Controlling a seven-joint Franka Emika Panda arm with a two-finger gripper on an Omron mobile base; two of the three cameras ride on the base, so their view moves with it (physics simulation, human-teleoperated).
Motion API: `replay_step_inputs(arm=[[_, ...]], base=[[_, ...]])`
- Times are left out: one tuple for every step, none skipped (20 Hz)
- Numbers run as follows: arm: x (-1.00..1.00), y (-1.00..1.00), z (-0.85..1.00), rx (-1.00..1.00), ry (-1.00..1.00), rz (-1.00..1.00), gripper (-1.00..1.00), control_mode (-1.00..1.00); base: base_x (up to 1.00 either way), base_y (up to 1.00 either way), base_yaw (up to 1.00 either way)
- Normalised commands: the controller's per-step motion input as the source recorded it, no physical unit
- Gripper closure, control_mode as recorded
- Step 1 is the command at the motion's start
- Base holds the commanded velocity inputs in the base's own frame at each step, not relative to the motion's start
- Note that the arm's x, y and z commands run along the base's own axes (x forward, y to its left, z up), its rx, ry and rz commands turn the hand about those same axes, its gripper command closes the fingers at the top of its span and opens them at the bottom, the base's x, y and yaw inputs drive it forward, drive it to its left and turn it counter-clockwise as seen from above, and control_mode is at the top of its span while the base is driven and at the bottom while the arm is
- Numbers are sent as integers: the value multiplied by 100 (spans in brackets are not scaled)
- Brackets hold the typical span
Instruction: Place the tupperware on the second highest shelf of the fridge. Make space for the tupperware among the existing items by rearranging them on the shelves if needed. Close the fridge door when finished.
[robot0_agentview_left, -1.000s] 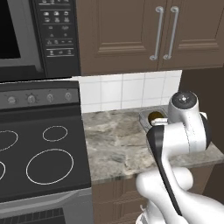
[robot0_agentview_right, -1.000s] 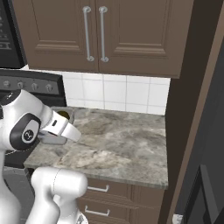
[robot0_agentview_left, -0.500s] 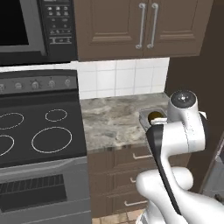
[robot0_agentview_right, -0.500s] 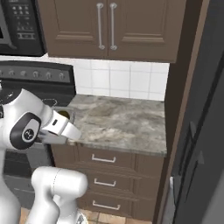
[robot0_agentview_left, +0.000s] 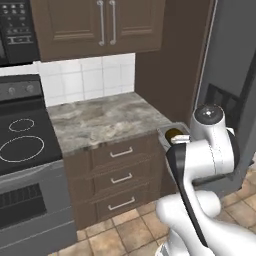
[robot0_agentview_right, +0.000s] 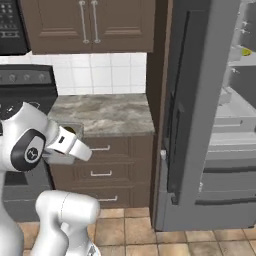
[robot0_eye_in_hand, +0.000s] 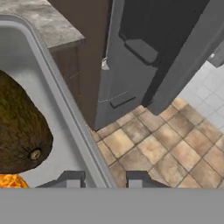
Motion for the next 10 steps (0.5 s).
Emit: replay_step_inputs(arm=[[0, 0, 0, 0, 0, 0, 100, 100], [0, 0, 0, 0, 0, 0, 100, 100], [0, 0, 0, 0, 0, 0, 100, 100], [0, 0, 0, 0, 0, 0, 100, 100], [0, 0, 0, 0, 0, 0, 100, 100], [0, 0, 0, 0, 0, 0, 100, 100], [0, 0, 0, 0, 0, 0, 100, 100], [0, 0, 0, 0, 0, 0, 100, 100], [0, 0, 0, 0, 0, 0, 100, 100], [0, 0, 0, 0, 0, 0, 100, 100]], base=[[-51, -26, -58], [-43, -31, -59], [-37, -35, -59], [-23, -52, -57], [-12, -66, -55], [-1, -81, -53], [0, -93, -51], [0, -100, -43], [0, -100, -36], [0, -100, -32]])
